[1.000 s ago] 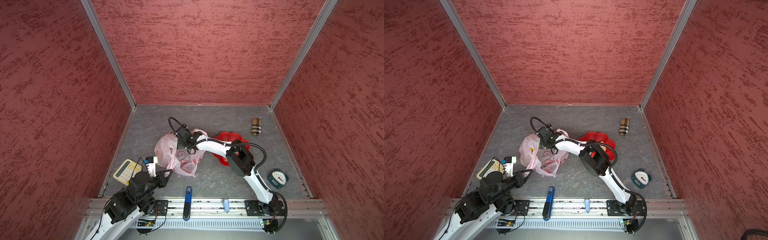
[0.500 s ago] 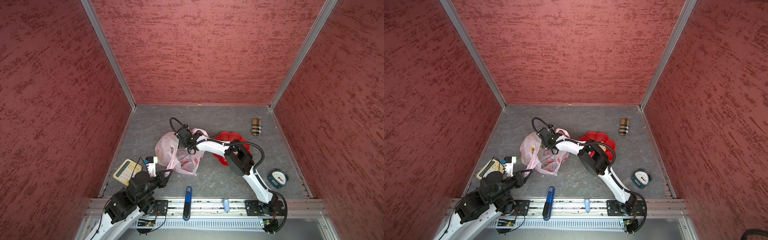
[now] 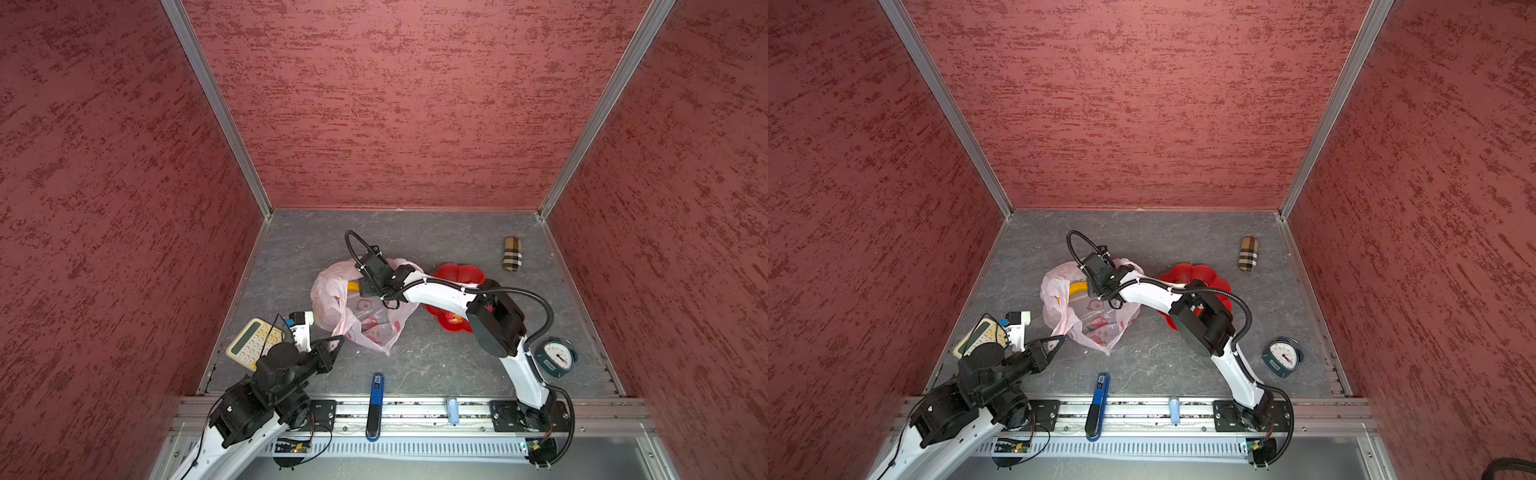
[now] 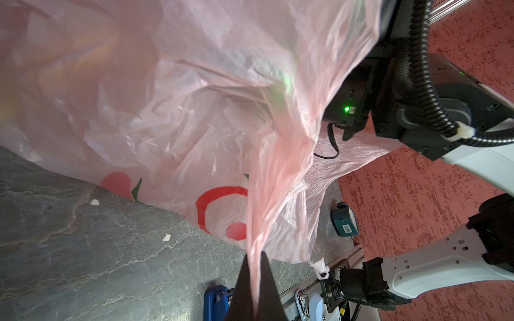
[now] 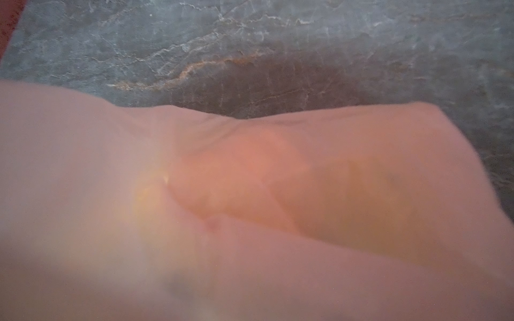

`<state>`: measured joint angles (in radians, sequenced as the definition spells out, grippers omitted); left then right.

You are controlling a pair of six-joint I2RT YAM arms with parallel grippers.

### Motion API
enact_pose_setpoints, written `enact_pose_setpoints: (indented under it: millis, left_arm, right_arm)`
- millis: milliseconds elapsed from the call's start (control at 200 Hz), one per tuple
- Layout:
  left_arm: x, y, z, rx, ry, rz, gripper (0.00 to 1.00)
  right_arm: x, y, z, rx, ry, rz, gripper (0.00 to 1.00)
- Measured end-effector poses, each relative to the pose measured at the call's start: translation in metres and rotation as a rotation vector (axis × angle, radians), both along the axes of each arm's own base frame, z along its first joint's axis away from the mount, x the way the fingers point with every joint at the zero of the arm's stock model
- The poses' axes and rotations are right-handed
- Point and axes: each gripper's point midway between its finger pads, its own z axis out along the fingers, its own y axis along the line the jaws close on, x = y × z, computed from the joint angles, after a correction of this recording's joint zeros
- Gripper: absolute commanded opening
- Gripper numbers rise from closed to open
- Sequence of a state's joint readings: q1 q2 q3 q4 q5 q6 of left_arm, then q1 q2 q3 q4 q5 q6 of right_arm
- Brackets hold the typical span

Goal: Take fruits out of the plastic bag
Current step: Pick up the fruit from the plastic bag.

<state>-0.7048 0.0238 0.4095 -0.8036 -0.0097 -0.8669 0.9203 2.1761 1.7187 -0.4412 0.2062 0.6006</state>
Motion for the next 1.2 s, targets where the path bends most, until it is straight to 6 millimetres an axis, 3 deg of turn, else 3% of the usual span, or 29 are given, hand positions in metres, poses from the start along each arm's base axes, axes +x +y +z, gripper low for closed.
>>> enact_pose_setpoints:
  millis: [276,576,746,867,1087,1197]
  left_arm:
    - [0.003,0.001,0.004,-0.007,-0.019,0.016,0.00]
    - [0.003,0.001,0.004,-0.007,-0.019,0.017,0.00]
    - [0.005,0.000,0.007,-0.013,-0.028,0.017,0.00]
    - [0.008,-0.001,0.012,-0.021,-0.046,0.022,0.00]
    - [0.014,-0.005,0.016,-0.024,-0.059,0.021,0.00]
    - [0.015,-0.006,0.018,-0.027,-0.067,0.024,0.00]
  right_arm:
    - [-0.018,0.002,0.020,0.029,0.006,0.072,0.59]
    - [-0.036,-0.005,-0.003,0.000,0.070,0.106,0.57]
    - [-0.045,-0.006,-0.002,-0.005,0.082,0.131,0.56]
    - [-0.059,-0.008,0.021,0.002,0.069,0.164,0.56]
    - [-0.085,-0.012,0.103,0.108,0.006,0.229,0.55]
    - [-0.096,-0.018,0.131,0.146,-0.008,0.249,0.55]
